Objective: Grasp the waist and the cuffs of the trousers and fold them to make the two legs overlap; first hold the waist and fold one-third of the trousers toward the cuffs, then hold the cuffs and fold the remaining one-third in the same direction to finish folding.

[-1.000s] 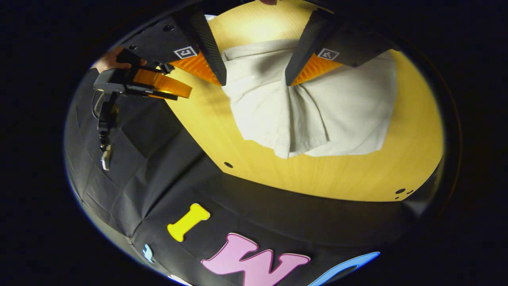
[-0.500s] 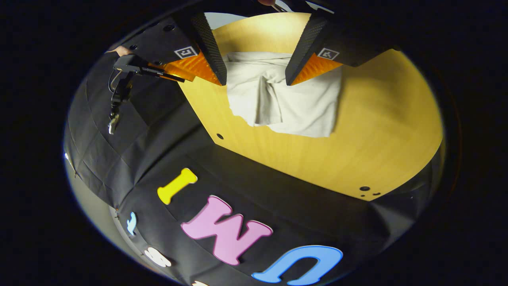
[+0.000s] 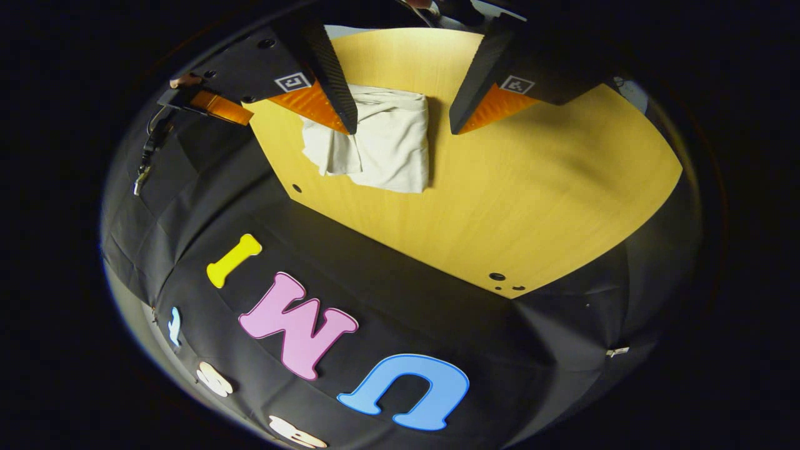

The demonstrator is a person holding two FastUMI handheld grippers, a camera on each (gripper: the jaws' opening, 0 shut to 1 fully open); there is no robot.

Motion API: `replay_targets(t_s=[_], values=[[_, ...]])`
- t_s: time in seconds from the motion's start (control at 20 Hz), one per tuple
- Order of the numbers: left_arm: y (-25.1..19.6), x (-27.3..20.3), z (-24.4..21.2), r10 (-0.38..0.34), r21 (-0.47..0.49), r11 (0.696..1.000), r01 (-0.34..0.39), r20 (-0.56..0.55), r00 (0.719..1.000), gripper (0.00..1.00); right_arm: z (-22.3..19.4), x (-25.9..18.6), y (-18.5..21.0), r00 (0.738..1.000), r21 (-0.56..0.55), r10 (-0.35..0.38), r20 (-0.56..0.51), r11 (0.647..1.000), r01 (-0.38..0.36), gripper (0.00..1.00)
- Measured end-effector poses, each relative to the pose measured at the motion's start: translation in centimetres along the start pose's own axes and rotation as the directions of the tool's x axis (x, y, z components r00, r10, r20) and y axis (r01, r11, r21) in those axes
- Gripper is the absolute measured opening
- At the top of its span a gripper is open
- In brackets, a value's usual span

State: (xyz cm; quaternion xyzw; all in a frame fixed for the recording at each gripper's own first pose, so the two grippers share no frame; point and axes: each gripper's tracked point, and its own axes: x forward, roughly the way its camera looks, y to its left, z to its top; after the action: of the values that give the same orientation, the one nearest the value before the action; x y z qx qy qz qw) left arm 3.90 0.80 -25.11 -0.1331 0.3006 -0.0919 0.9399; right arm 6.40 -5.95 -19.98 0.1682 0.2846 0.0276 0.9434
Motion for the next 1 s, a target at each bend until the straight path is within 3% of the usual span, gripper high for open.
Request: replay_targets(t_s=[0.2, 0.45, 1.0], values=[[1.1, -1.1, -0.4, 0.077, -0.034, 0.996, -0.077, 0.004, 0.997, 0.94, -1.3, 0.2, 0.6, 0.997, -0.040, 0.029, -0.072, 0.999, -0.032, 0.84], [0.8, -1.7, -1.6, 0.077, -0.045, 0.996, -0.078, -0.014, 0.997, 0.94, -0.2, 1.1, 1.6, 0.997, -0.075, 0.044, -0.069, 0.996, -0.049, 0.84], [1.7, -1.4, -0.7, 0.071, -0.031, 0.997, -0.071, -0.004, 0.997, 0.94, 0.3, 1.0, 2.6, 0.999, -0.081, 0.013, -0.050, 0.997, -0.017, 0.85]])
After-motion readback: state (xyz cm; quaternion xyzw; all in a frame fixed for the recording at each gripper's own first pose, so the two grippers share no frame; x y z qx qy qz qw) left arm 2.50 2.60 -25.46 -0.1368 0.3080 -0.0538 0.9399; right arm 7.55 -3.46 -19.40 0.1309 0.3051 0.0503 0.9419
